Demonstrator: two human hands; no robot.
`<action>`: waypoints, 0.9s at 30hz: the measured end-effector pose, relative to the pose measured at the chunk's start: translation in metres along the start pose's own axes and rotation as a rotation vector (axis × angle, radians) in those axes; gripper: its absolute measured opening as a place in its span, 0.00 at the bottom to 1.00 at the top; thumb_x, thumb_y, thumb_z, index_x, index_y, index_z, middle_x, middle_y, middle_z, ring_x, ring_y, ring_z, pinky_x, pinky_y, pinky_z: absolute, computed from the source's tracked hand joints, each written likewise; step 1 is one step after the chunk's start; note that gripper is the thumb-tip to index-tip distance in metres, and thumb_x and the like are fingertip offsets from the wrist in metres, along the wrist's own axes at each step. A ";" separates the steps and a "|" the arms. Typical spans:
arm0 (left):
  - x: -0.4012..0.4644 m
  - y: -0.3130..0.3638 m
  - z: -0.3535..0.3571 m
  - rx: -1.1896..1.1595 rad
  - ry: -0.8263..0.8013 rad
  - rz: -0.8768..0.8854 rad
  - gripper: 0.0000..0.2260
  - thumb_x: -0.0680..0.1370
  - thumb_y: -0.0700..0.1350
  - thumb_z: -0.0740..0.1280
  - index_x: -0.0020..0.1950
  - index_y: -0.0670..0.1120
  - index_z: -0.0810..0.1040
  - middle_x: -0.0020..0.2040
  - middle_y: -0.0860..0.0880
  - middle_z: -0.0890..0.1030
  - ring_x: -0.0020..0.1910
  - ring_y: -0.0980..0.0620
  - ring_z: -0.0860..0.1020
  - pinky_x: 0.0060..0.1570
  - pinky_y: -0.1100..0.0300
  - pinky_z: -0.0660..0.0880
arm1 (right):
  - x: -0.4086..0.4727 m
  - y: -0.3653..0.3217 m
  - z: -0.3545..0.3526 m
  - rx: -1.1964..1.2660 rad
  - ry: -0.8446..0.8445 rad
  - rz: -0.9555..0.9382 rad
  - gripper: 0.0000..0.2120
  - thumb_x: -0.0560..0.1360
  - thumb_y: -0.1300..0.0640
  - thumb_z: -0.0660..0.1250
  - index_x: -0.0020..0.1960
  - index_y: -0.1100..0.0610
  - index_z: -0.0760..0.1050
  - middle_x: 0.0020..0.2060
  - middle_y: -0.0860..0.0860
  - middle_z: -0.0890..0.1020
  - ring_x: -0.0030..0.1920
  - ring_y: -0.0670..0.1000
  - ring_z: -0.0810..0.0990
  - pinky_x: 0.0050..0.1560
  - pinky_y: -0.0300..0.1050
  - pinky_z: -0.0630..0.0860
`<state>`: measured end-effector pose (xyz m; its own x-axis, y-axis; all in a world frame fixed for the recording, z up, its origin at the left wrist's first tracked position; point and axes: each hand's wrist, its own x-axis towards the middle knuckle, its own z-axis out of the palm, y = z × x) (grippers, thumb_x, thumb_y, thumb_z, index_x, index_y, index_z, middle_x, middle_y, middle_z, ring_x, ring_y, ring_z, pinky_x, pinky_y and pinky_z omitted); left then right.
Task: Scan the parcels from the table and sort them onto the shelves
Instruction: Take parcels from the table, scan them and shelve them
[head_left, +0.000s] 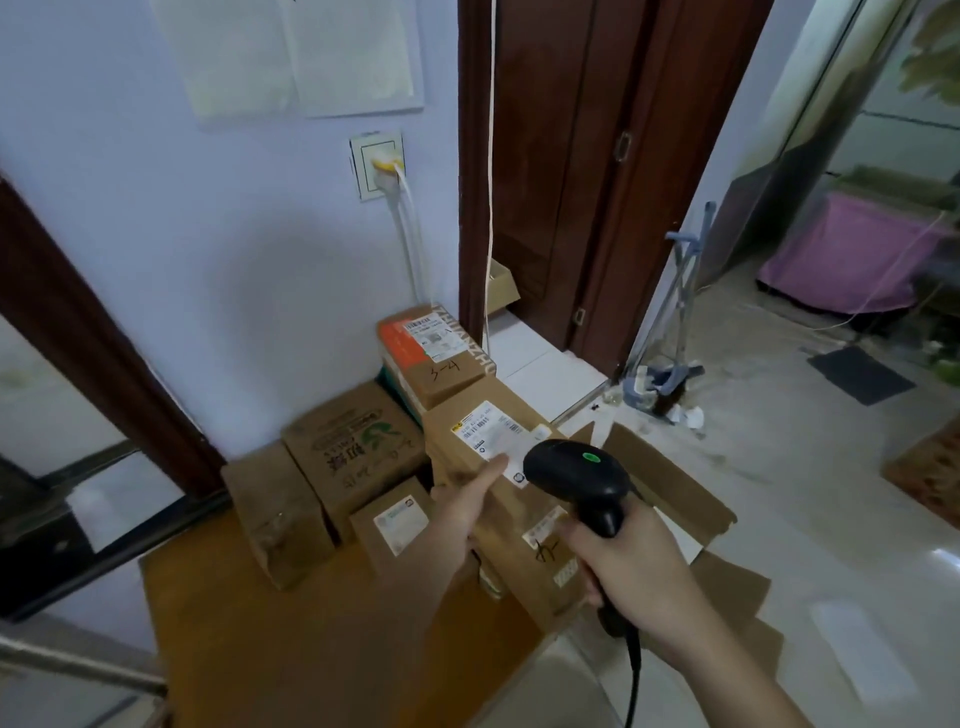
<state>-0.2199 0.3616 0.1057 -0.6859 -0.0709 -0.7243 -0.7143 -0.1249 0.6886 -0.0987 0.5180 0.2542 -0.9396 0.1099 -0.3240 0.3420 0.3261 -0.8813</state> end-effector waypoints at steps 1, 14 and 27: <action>0.004 -0.002 0.000 0.004 -0.002 0.016 0.67 0.48 0.75 0.81 0.80 0.49 0.64 0.69 0.45 0.78 0.66 0.41 0.78 0.67 0.41 0.77 | 0.006 0.000 -0.002 0.001 -0.010 -0.003 0.07 0.76 0.61 0.70 0.42 0.61 0.73 0.22 0.51 0.74 0.22 0.49 0.73 0.27 0.40 0.74; 0.007 -0.013 -0.003 -0.153 -0.051 0.054 0.51 0.56 0.64 0.86 0.76 0.53 0.72 0.57 0.52 0.87 0.54 0.49 0.87 0.57 0.47 0.83 | 0.032 0.007 0.006 0.060 -0.104 0.010 0.08 0.77 0.60 0.70 0.41 0.60 0.74 0.24 0.51 0.75 0.24 0.48 0.75 0.28 0.39 0.74; -0.002 0.001 -0.015 -0.212 -0.050 0.019 0.28 0.73 0.50 0.81 0.69 0.50 0.75 0.56 0.45 0.86 0.54 0.46 0.83 0.45 0.45 0.83 | 0.029 0.017 -0.008 0.147 -0.069 0.040 0.06 0.77 0.61 0.71 0.46 0.61 0.74 0.27 0.55 0.74 0.25 0.51 0.72 0.28 0.43 0.74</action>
<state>-0.2171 0.3469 0.1079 -0.7089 -0.0265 -0.7048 -0.6594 -0.3297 0.6756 -0.1205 0.5348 0.2323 -0.9243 0.0532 -0.3780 0.3812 0.1814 -0.9065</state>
